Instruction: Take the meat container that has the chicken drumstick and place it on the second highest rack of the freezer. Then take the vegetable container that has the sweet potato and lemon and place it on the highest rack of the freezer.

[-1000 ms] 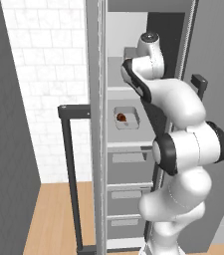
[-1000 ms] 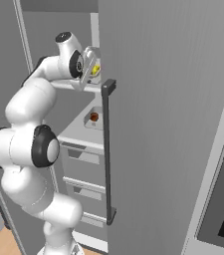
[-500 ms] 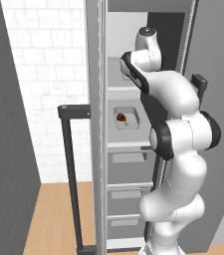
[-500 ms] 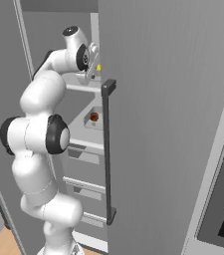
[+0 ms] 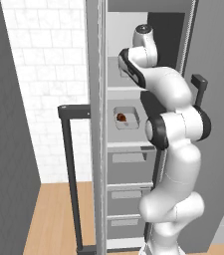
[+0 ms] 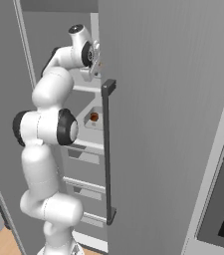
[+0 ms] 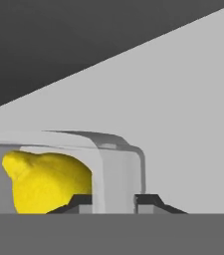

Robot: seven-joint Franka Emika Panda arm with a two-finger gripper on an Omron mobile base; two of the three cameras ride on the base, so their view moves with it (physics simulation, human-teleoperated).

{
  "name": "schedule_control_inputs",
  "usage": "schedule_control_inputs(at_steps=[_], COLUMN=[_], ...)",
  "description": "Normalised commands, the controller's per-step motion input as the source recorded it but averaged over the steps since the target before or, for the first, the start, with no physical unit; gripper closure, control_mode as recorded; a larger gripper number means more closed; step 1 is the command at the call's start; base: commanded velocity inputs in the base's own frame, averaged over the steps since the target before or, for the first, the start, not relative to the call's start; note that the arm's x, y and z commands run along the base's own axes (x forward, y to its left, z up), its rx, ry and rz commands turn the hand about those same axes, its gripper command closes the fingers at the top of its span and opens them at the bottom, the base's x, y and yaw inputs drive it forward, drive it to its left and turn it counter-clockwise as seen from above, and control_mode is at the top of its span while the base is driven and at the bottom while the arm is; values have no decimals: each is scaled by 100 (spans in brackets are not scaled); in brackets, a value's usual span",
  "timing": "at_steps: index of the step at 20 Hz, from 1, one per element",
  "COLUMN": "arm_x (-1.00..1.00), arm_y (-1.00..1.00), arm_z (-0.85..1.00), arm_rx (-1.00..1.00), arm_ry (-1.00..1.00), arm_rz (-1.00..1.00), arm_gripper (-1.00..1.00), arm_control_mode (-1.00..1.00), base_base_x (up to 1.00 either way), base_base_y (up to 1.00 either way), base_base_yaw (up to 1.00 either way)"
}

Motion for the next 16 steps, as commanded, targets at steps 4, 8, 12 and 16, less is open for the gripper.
schedule_control_inputs(at_steps=[4, 8, 12, 16], arm_x=[43, 14, 0, 0], arm_y=[-3, 0, 0, 0], arm_z=[-28, -13, 0, 0], arm_rx=[0, 0, 0, 0], arm_ry=[0, -3, 0, 0], arm_rz=[0, 0, 0, 0], arm_gripper=[100, 100, 100, -100], arm_control_mode=[-100, -100, -100, -100], base_base_x=[0, 0, 0, 0], base_base_y=[0, 0, 0, 0], base_base_yaw=[0, 0, 0, 0])
